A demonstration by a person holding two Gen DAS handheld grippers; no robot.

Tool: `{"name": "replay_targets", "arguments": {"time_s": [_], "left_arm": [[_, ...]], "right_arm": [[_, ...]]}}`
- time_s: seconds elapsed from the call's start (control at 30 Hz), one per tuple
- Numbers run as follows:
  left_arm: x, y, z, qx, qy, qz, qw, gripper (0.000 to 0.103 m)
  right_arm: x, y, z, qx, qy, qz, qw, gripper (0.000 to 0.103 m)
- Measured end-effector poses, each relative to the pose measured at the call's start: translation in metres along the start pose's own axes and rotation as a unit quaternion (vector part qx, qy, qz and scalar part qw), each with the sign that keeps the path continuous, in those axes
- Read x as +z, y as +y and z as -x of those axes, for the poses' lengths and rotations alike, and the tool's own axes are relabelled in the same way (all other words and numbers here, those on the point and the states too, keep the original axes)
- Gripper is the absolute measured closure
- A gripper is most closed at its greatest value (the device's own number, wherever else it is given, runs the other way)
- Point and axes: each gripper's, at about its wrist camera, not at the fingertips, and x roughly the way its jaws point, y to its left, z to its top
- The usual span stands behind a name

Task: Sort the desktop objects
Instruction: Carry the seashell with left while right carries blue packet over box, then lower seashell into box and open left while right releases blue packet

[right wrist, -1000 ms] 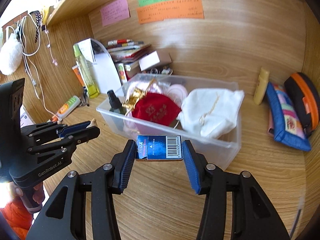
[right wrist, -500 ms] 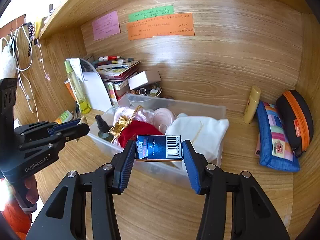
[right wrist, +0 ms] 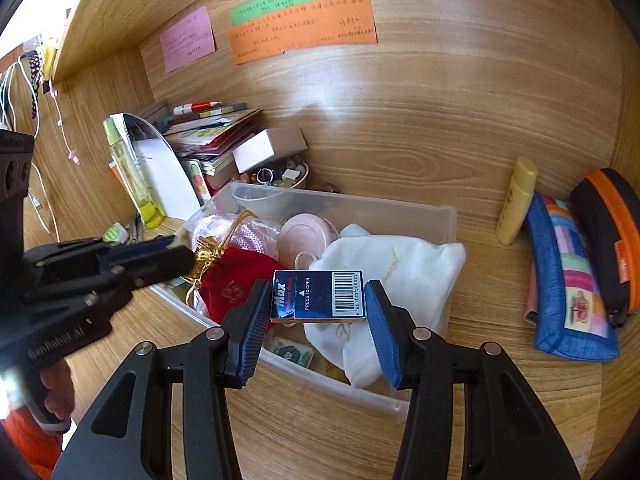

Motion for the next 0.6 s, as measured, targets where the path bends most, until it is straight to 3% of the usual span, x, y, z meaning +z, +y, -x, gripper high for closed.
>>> {"name": "replay_targets", "arguments": {"time_s": [0.6], "left_arm": [[-0.002,0.003,-0.029,-0.028,0.031,0.009,0.9991,0.088]], "right_arm": [[-0.007,-0.001,-0.019,-0.030,0.024,0.018,0.999,0.058]]}}
